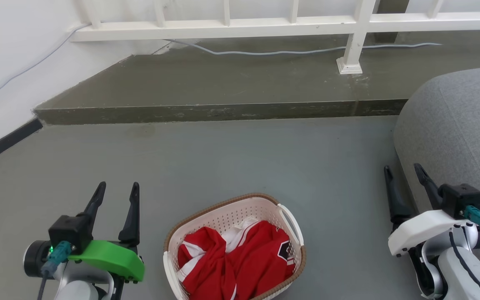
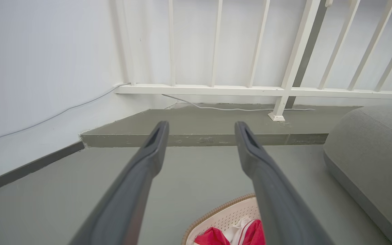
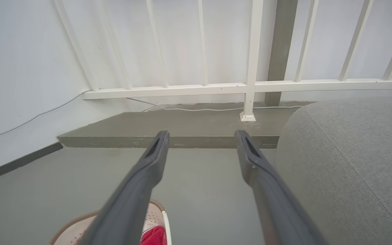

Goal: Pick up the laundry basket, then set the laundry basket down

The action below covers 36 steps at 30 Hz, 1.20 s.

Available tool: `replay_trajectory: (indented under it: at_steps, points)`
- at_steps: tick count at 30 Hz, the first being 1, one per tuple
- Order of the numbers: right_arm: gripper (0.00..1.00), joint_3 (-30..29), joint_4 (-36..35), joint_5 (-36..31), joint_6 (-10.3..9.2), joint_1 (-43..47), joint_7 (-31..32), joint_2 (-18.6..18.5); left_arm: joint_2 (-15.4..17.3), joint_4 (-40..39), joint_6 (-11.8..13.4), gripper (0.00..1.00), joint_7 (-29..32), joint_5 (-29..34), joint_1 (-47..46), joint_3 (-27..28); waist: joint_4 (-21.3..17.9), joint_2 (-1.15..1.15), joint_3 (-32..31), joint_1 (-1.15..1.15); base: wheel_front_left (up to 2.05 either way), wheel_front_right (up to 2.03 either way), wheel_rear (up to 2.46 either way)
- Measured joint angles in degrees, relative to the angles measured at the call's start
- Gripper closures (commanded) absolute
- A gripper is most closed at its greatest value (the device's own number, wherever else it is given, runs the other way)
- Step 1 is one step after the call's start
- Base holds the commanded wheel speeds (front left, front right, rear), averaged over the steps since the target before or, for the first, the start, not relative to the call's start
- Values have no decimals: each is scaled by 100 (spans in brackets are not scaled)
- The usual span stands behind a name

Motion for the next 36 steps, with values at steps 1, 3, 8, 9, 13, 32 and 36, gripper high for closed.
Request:
replay_trajectory:
  at_steps: [1, 3, 8, 9, 13, 32, 36]
  points:
    - [0, 0, 8, -56, -3, 0, -22, -1, 0, 4, 12, 0, -2, 103, 0, -9, 0, 0, -1, 0, 0, 0, 0]
    - [0, 5, 23, -175, -41, -1, -67, 0, -1, 15, 45, 0, -55, 255, 0, -41, 1, 0, -1, 0, 0, 0, 0]
    - [0, 69, 48, -620, -101, -5, -167, -7, -7, 40, 73, 0, -154, 606, -1, -148, 4, 0, -2, 0, 0, 0, 0]
    - [0, 71, 51, -651, -104, -6, -170, -7, -9, 47, 94, 0, -154, 613, -1, -152, 5, 0, -1, 0, 0, 0, 0]
    - [0, 69, 58, -656, -102, -8, -171, -7, -14, 127, 111, 0, -154, 611, -1, -149, 9, 0, 3, 0, 0, 0, 0]
    - [0, -154, 97, -402, 11, -10, -171, 199, -70, 231, 111, 0, -154, 521, -4, -121, 23, 0, 34, 0, 0, 0, 0]
    - [0, -170, 115, -402, 18, -10, -171, 198, -78, 261, 111, 0, -154, 505, -5, -119, 27, 0, 49, 0, 0, 0, 0]
